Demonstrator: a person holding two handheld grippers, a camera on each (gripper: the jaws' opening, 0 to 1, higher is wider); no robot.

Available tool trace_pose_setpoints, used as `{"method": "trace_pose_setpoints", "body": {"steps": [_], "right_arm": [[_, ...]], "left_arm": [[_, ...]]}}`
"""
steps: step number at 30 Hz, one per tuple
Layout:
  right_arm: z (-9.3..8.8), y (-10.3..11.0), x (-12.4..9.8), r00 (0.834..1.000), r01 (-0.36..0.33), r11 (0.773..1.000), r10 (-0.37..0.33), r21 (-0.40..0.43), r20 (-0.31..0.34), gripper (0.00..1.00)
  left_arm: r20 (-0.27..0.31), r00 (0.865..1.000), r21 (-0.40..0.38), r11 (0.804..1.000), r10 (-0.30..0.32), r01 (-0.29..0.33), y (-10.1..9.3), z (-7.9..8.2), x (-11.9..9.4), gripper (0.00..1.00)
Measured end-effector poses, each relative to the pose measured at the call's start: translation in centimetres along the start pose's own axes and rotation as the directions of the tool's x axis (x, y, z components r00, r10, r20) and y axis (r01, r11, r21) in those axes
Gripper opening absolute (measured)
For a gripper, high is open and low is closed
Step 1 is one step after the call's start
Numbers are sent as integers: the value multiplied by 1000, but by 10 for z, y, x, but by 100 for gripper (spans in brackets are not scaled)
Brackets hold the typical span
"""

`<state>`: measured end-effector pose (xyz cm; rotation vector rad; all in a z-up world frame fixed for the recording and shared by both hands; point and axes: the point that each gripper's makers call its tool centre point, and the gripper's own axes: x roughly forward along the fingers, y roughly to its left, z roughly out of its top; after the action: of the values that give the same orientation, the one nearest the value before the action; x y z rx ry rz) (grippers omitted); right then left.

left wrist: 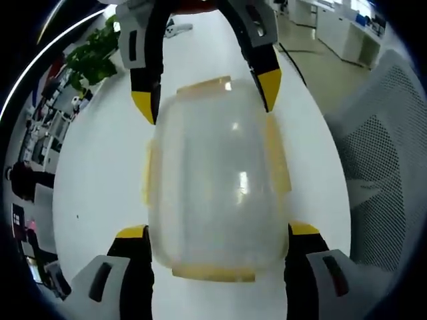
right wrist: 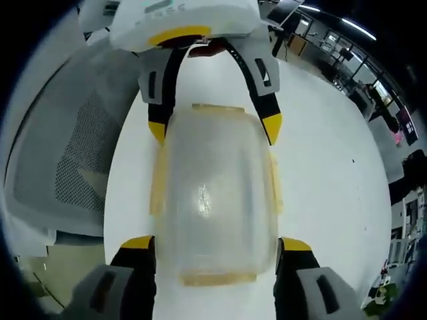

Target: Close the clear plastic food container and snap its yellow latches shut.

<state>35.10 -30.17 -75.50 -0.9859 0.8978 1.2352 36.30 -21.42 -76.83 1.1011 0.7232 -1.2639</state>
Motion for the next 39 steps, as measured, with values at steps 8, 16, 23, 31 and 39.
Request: {"method": "trace_pose_setpoints", "body": {"steps": [8, 16, 23, 31, 39], "right_arm": [[24, 1, 10, 1000, 6, 1000, -6, 8, 7, 72], [52, 5, 20, 1000, 11, 1000, -11, 17, 16, 72], [76, 7, 29, 1000, 12, 1000, -12, 9, 6, 72], [103, 9, 39, 1000, 16, 1000, -16, 3, 12, 72], [115, 7, 45, 1000, 20, 1000, -20, -3, 7, 73]], "left_arm": [[-7, 1000, -2, 1000, 1, -1, -2, -25, -9, 78], [-1, 1000, -7, 1000, 2, -2, -5, -51, -20, 79], [-7, 1000, -18, 1000, 6, -6, -9, -74, -30, 79], [3, 1000, -45, 999, 16, -16, -11, -101, -39, 79], [-3, 1000, -59, 998, 25, -25, -12, -111, -44, 79]]}}
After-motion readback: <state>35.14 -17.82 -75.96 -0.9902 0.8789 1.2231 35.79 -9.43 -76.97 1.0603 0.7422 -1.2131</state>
